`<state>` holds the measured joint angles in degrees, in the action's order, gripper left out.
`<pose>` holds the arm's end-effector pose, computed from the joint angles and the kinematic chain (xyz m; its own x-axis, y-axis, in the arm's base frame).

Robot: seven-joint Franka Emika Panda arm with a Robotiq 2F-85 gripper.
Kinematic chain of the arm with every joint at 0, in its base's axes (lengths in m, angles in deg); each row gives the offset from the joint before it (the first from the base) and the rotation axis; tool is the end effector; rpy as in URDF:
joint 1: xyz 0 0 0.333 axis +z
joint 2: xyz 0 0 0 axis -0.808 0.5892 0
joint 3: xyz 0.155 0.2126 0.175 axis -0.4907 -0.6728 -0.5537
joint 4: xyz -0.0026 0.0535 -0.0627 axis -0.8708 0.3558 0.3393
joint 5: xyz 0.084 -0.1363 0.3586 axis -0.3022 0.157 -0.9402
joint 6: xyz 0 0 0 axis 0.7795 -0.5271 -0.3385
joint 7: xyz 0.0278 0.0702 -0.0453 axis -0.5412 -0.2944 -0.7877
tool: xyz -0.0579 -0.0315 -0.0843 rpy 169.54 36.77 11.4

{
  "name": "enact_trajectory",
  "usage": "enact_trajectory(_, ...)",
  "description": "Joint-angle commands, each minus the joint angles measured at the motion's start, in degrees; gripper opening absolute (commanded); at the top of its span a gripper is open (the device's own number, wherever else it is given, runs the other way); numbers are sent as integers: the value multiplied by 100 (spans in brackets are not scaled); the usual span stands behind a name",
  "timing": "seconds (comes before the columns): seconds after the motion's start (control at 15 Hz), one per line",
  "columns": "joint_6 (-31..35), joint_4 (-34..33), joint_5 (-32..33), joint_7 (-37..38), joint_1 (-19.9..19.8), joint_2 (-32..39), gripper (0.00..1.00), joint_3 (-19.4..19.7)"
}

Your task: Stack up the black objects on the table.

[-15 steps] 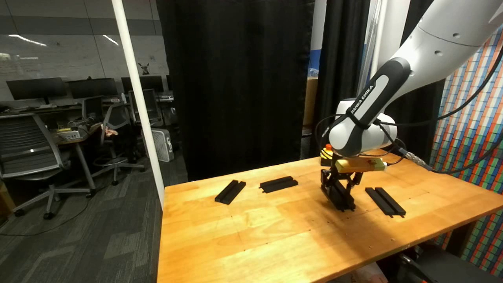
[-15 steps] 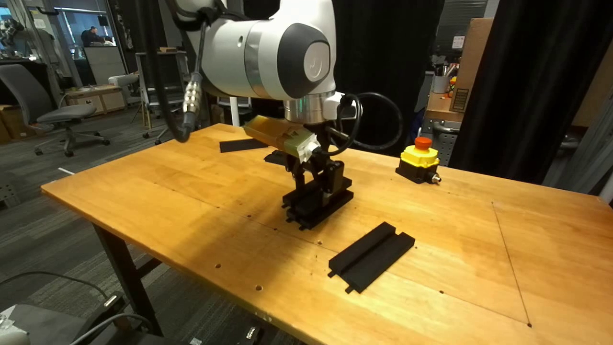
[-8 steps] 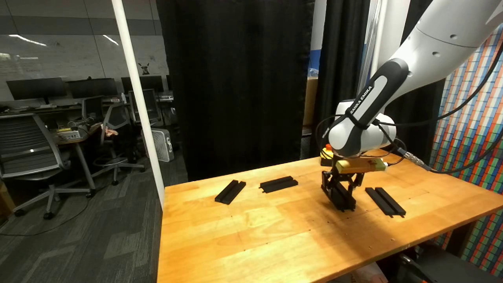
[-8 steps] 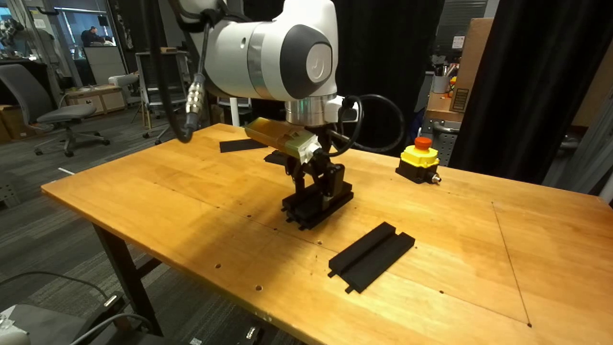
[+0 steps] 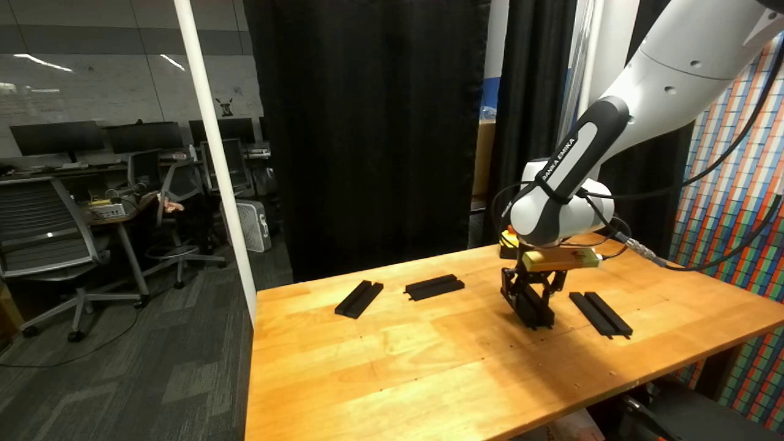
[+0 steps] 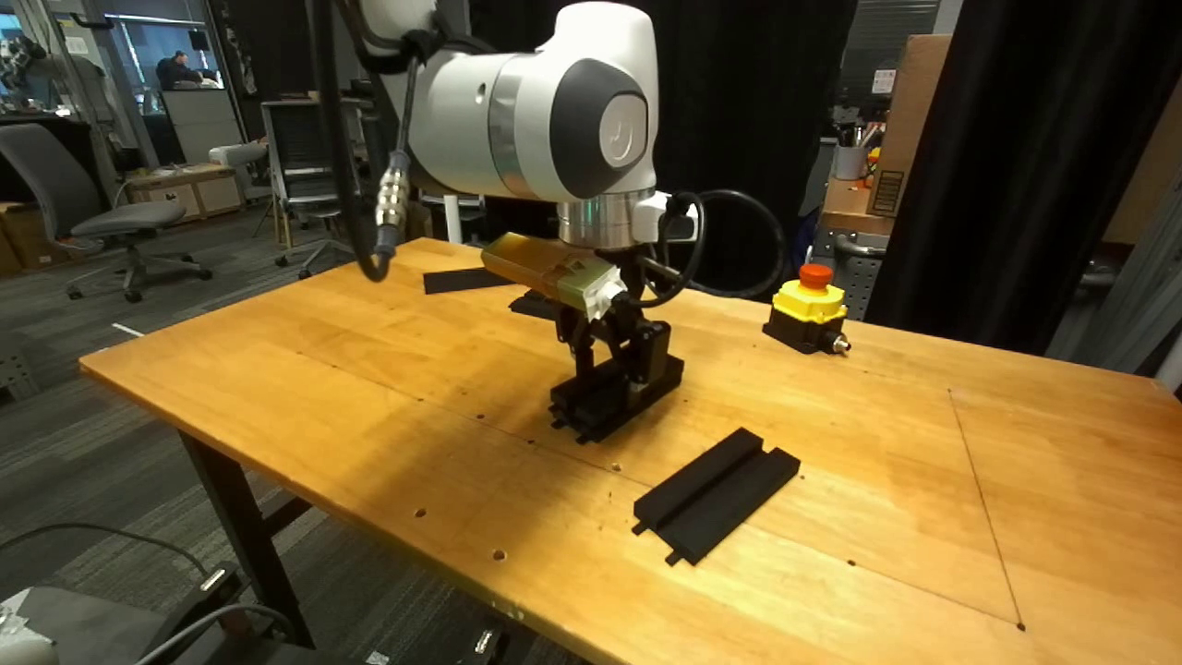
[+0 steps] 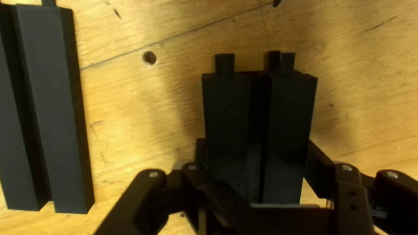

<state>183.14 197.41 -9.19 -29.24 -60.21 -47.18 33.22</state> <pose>0.4639 -0.1291 0.2325 0.8534 -0.5200 0.0360 -0.5210 -0.8529 0.0325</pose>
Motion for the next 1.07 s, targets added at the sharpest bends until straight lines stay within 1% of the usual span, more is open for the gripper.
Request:
enact_trajectory(0.0, -25, -173, -126, -169, -29, 97, 45, 17)
enact_trajectory(0.47, -11, -209, -164, -207, -59, 149, 45, 14)
enact_trajectory(0.53, -19, -201, -203, -214, -65, 139, 78, 5)
enact_trajectory(0.6, -24, -192, -204, -206, -63, 129, 94, 8)
enact_trajectory(0.67, -38, -180, -212, -209, -60, 111, 99, 6)
enact_trajectory(1.0, -118, -41, -67, -76, 20, -208, 100, 30)
